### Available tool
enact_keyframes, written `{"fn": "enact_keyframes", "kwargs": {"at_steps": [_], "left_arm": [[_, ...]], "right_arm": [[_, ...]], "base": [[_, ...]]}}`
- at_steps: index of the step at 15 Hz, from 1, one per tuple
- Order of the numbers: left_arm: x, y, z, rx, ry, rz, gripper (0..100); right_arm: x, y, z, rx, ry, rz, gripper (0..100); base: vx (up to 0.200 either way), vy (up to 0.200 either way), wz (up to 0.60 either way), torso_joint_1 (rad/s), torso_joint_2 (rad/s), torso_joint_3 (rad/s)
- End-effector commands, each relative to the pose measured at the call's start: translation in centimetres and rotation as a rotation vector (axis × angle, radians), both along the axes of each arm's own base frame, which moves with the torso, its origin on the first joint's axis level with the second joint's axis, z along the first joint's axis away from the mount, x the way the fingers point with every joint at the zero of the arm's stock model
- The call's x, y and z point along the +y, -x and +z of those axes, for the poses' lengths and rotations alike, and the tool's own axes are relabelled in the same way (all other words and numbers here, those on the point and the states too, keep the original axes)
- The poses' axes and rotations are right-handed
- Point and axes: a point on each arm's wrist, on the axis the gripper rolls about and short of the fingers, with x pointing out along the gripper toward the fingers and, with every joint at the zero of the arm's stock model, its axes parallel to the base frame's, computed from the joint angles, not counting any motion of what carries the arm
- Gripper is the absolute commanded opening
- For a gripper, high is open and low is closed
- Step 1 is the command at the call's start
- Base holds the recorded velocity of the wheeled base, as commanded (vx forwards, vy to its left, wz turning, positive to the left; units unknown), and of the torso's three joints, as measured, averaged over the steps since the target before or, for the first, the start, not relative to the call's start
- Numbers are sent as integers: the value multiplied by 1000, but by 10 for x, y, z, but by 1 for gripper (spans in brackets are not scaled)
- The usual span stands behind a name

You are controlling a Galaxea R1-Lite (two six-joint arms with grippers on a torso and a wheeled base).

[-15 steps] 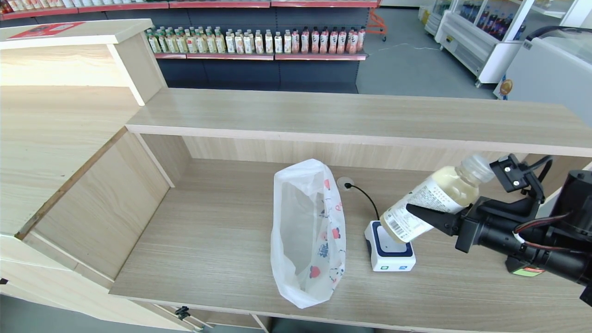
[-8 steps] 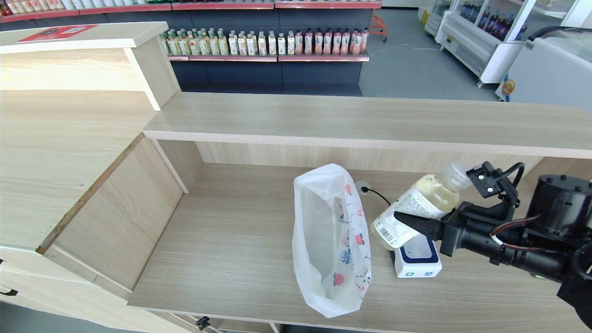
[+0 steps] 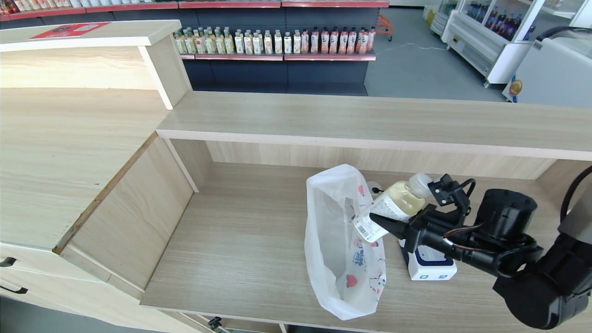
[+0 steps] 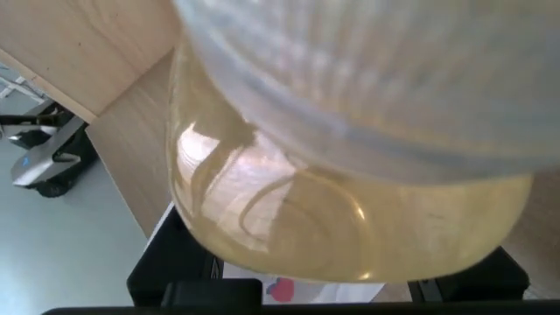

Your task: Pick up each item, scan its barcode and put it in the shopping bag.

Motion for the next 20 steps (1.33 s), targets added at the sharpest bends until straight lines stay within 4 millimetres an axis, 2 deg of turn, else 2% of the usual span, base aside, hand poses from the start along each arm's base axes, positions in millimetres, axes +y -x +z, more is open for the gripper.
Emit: {"fn": "enact_keyframes", "kwargs": {"at_steps": [1, 3, 5, 10, 13, 16, 17, 18, 20], "left_arm": [[0, 0, 0, 0, 0, 1, 100], [0, 0, 0, 0, 0, 1, 100], [0, 0, 0, 0, 0, 1, 100], [0, 0, 0, 0, 0, 1, 100], [0, 0, 0, 0, 0, 1, 100], [0, 0, 0, 0, 0, 1, 100], [0, 0, 0, 0, 0, 1, 100], [0, 0, 0, 0, 0, 1, 100], [0, 0, 0, 0, 0, 1, 100]], "right_arm": [[15, -12, -42, 75, 33, 31, 0], [26, -19, -49, 59, 53, -6, 0], [45, -42, -68, 31, 69, -66, 0], [61, -81, -96, -55, 140, -64, 0], [69, -90, -106, -66, 160, -63, 0], [69, -90, -114, -50, 168, -62, 0], [69, -89, -112, -43, 165, -62, 100], [67, -85, -108, -7, 155, -64, 100], [69, -83, -84, 24, 82, -69, 100]], "base": [[0, 0, 0, 0, 0, 0], [0, 0, 0, 0, 0, 0], [0, 0, 0, 0, 0, 0], [0, 0, 0, 0, 0, 0], [0, 0, 0, 0, 0, 0], [0, 0, 0, 0, 0, 0], [0, 0, 0, 0, 0, 0], [0, 0, 0, 0, 0, 0], [0, 0, 0, 0, 0, 0]]}}
